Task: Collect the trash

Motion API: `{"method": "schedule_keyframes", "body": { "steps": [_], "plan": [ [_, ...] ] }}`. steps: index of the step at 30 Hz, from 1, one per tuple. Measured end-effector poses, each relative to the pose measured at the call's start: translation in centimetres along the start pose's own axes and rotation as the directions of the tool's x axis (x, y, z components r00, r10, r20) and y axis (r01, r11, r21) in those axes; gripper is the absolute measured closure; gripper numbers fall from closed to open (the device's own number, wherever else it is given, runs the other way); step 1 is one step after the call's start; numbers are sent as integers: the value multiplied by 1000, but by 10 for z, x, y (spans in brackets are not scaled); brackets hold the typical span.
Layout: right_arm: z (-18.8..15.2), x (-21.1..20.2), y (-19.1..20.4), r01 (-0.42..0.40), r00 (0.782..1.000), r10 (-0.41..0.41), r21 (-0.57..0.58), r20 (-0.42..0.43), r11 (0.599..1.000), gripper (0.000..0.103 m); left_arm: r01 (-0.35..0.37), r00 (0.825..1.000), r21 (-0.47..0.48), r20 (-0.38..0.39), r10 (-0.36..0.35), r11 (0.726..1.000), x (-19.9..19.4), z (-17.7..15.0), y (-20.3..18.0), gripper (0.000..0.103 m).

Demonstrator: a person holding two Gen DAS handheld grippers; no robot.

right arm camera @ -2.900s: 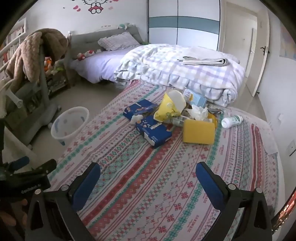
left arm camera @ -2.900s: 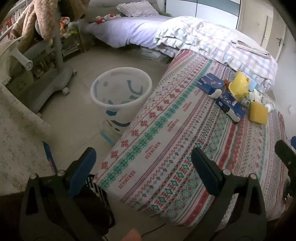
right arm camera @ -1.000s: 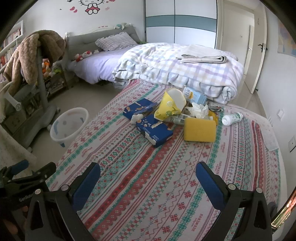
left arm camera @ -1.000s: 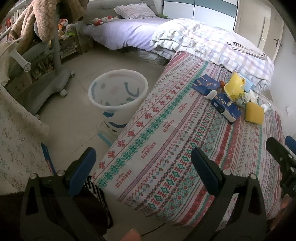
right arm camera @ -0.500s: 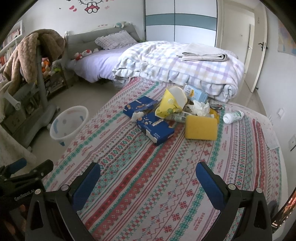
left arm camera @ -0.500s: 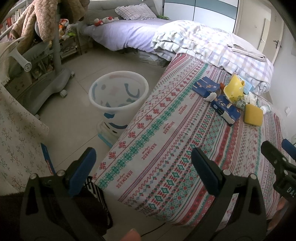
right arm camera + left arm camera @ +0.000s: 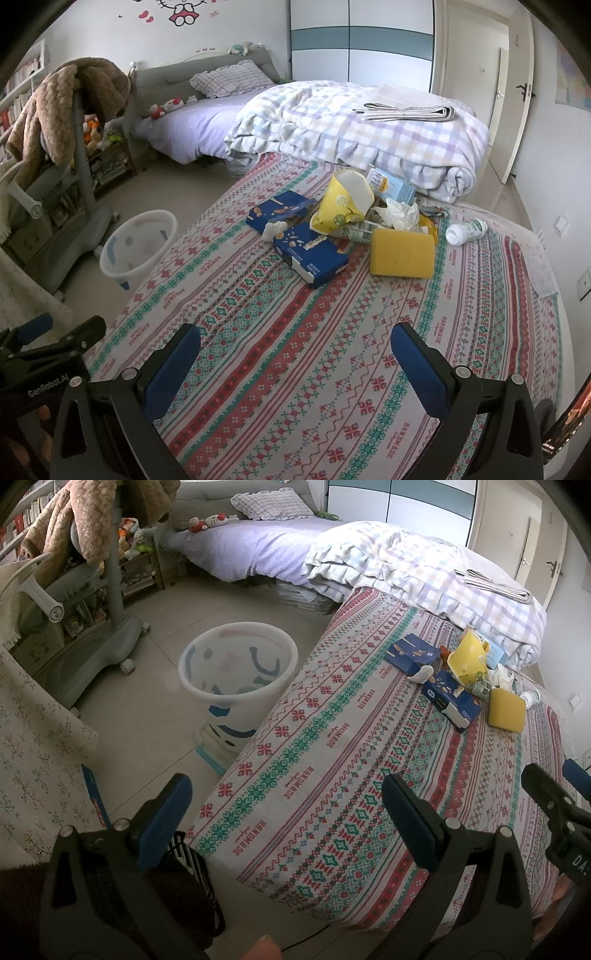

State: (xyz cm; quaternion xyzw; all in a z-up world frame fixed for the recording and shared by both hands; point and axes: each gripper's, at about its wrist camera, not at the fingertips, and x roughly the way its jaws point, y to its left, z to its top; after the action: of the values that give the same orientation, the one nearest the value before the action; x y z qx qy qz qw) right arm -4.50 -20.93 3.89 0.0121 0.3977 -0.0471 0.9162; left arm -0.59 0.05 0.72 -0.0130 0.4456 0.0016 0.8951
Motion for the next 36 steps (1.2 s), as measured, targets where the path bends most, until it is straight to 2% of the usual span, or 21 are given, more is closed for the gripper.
{"method": "schedule_keyframes", "body": {
  "steps": [27,36],
  "plan": [
    [-2,2,3,4,1000,-4,-20,-10,1000,0,12,1000,1,1,-12,1000,-3,6,7,1],
    [5,18,-3,17,994,-21,-40,-108,999,0,46,999,59,-8,-46,997,1,22,-8,1]
  ]
}}
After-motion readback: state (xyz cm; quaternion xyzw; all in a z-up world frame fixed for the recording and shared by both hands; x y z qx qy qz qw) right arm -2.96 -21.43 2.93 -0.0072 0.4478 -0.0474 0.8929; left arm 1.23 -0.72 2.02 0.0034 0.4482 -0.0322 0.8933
